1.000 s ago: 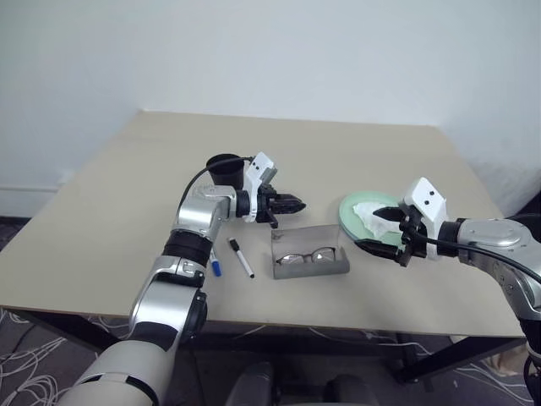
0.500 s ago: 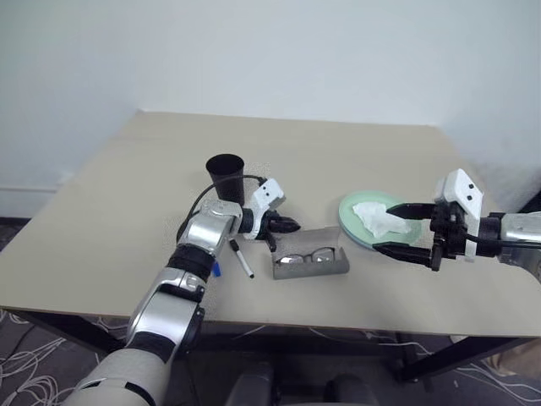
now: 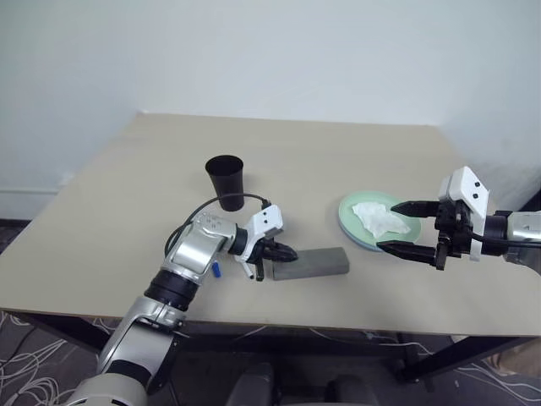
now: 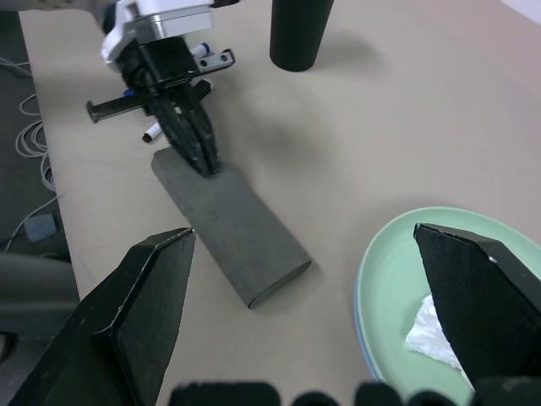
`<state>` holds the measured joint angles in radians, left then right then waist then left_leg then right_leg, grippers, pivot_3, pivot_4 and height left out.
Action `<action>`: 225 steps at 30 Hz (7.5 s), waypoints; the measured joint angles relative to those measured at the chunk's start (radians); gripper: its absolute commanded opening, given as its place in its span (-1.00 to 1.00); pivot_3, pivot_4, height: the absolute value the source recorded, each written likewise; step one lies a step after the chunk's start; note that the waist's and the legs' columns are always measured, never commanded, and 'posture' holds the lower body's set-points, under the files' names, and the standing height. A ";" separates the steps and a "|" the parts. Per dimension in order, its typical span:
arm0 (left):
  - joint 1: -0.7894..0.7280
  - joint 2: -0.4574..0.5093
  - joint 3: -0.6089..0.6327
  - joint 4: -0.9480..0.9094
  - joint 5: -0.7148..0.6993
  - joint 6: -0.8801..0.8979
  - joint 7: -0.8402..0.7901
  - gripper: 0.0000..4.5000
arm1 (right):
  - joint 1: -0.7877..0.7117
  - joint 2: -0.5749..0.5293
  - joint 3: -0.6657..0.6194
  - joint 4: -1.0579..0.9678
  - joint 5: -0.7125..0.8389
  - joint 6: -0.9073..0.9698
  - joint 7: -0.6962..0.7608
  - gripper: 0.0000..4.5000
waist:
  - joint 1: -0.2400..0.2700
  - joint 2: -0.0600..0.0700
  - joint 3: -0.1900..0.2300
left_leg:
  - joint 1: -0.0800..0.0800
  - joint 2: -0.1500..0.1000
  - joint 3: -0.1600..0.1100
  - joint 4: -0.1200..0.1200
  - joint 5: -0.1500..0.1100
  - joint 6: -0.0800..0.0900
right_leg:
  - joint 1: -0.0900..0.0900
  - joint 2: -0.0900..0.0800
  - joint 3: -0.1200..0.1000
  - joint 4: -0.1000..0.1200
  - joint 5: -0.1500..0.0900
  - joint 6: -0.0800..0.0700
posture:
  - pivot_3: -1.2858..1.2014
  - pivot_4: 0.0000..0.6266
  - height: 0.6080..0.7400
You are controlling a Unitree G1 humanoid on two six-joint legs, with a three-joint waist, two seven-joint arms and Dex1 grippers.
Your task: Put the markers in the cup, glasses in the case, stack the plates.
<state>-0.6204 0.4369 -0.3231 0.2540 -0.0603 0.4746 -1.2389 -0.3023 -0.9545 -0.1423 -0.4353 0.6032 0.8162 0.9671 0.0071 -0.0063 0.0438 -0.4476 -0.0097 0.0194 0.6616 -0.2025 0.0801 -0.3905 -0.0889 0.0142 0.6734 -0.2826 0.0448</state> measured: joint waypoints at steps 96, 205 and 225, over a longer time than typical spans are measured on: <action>-0.011 -0.263 0.395 -0.368 -0.094 1.031 1.086 -0.95 | -0.090 0.061 0.139 0.073 -0.067 -0.047 -0.007 1.00 | 0.007 0.001 -0.002 | 0.000 -0.001 0.000 0.000 0.000 -0.001 | 0.000 0.001 0.000 0.000 0.001 0.002 | 0.03 -1.00 0.77; -0.154 -0.216 0.472 -0.158 0.148 1.132 1.258 0.38 | -0.129 0.132 0.169 0.069 -0.085 -0.025 -0.033 1.00 | 0.006 -0.002 -0.002 | 0.001 -0.006 -0.001 0.002 0.000 0.000 | -0.001 0.001 -0.001 0.002 0.004 0.006 | 0.03 -1.00 0.77; -0.153 -0.308 0.548 -0.125 0.144 1.128 1.306 -0.78 | -0.128 0.132 0.169 0.066 -0.085 -0.024 -0.038 1.00 | 0.004 -0.002 -0.002 | 0.001 -0.011 -0.004 0.000 0.000 0.000 | -0.001 -0.003 -0.001 0.002 0.005 0.007 | 0.03 -1.00 0.77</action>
<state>-0.7736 0.1288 0.2244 0.1292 0.0838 1.6024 0.0670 -0.4303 -0.8229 0.0269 -0.3692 0.5184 0.7920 0.9292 0.0113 -0.0078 0.0417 -0.4465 -0.0210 0.0155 0.6612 -0.2022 0.0802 -0.3918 -0.0922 0.0137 0.6750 -0.2779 0.0515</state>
